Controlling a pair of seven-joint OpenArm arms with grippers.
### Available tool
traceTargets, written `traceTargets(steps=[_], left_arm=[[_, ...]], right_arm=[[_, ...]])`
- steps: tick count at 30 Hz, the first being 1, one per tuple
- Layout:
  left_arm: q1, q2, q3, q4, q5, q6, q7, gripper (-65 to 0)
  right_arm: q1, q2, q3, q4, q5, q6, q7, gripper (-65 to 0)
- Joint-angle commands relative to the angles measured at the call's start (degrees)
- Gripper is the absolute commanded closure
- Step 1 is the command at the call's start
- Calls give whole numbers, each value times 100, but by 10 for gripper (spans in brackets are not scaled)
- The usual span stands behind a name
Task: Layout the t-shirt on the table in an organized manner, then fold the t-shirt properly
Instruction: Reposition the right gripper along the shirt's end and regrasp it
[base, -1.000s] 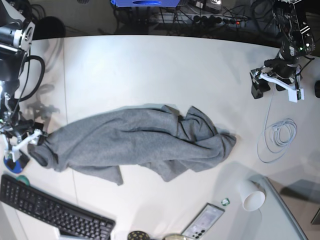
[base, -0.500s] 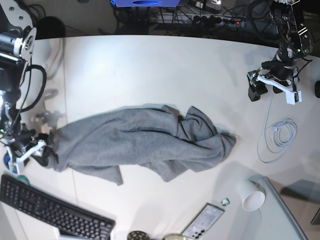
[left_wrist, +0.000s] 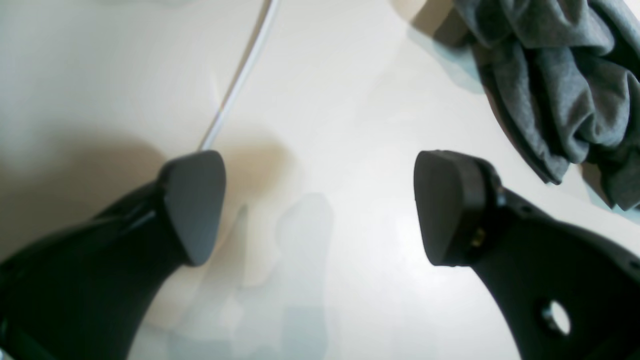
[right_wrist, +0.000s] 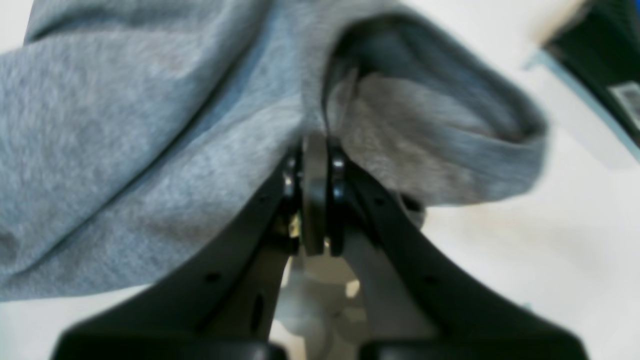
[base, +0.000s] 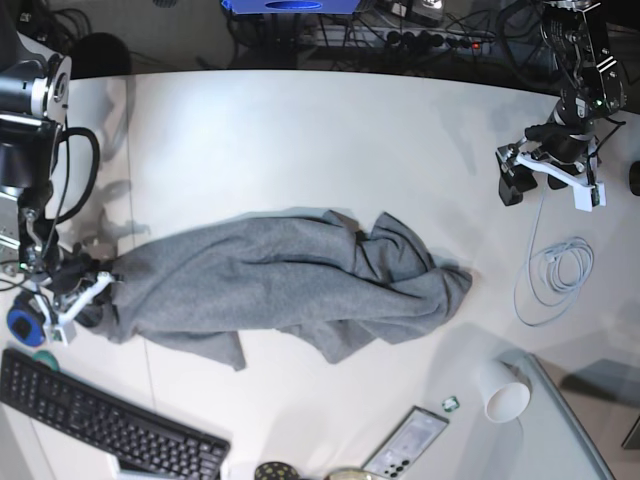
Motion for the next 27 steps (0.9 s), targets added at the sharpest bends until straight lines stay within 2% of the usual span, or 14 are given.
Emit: traceTargets(steps=[1, 4, 13, 20, 27], left_arm=[[-18, -72, -41, 96, -62, -19, -109, -561], [-18, -72, -6, 96, -53, -19, -109, -561], [-27, -81, 21, 140, -36, -19, -109, -559], [-167, -116, 610, 219, -36, -19, -109, -559], [-387, -81, 865, 210, -36, -19, -109, -559]], right_arm=[[145, 115, 10, 101, 38, 48, 89, -11], [57, 124, 45, 329, 47, 48, -394, -5], [-1138, 89, 159, 3248, 65, 48, -1827, -5], [-1191, -60, 819, 4795, 65, 57, -3014, -6], [-1191, -69, 862, 5947, 73, 57, -3586, -6]])
